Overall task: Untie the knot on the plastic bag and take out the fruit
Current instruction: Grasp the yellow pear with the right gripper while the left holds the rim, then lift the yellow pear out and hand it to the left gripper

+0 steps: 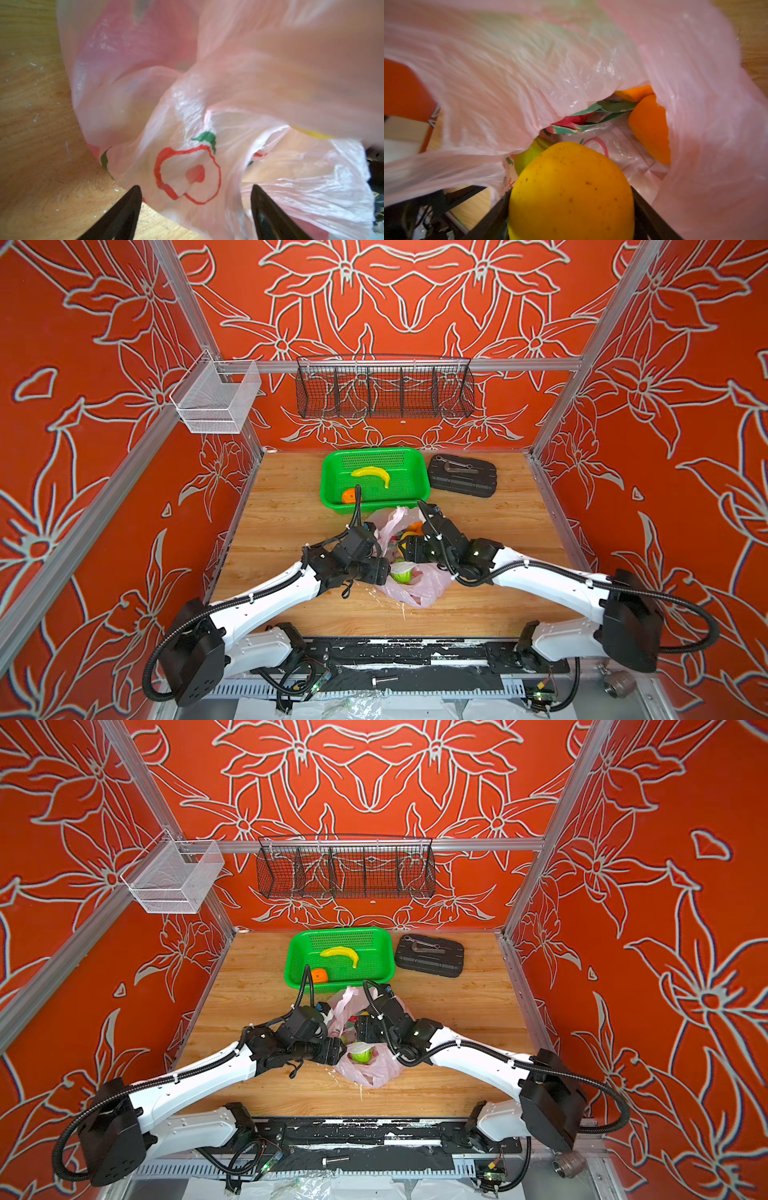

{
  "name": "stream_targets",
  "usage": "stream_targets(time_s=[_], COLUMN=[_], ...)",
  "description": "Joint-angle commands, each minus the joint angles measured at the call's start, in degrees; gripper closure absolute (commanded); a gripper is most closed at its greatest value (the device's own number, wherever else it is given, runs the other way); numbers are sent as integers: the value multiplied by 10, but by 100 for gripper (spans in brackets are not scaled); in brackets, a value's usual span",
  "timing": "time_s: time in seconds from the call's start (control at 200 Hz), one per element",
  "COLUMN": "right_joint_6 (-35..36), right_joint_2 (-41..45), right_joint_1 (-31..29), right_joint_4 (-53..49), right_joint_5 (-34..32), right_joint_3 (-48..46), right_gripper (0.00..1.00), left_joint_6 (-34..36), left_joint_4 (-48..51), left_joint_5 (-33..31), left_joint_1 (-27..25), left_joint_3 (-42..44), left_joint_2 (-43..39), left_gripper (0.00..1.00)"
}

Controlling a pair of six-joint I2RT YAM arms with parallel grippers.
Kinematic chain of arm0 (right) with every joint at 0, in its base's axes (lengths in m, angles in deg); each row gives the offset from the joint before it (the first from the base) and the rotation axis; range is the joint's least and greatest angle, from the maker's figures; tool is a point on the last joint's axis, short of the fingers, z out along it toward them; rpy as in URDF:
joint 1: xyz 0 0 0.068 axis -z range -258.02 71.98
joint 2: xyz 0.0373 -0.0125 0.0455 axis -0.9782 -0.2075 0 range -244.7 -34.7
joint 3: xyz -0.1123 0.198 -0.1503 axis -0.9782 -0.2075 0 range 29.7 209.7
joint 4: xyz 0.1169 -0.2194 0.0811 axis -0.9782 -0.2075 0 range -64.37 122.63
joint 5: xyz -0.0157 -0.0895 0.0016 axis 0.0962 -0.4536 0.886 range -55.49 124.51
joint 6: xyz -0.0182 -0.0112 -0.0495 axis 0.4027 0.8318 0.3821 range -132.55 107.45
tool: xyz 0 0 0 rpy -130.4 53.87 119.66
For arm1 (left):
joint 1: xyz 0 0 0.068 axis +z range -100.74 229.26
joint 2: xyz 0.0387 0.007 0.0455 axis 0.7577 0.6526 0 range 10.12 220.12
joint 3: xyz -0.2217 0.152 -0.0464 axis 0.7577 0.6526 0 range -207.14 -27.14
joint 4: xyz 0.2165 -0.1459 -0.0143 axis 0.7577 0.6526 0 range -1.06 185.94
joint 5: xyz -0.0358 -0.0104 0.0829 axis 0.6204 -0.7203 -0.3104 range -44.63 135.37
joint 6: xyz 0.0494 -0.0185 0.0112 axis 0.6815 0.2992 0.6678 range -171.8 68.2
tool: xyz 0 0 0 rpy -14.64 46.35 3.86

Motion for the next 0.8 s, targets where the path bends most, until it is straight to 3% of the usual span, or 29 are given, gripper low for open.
stream_targets(time_s=[0.0, 0.215, 0.46, 0.621, 0.796], right_joint_6=[10, 31, 16, -39, -103], right_joint_2=[46, 136, 191, 188, 174], right_joint_1=[-2, -1, 26, 111, 190], right_joint_4=[16, -10, -59, -69, -29], right_joint_5=[10, -31, -67, 28, 145], right_joint_3=[-14, -25, 2, 32, 48], right_gripper=[30, 30, 30, 32, 33], left_joint_6=[21, 62, 131, 209, 328], left_joint_4=[7, -12, -4, -39, -87], left_joint_5=[-10, -13, -25, -31, 10], left_joint_1=[-6, -7, -7, -7, -7], left_joint_3=[-19, -20, -80, -125, -186], left_joint_2=[-35, -110, -144, -147, -106], left_gripper=[18, 17, 16, 14, 11])
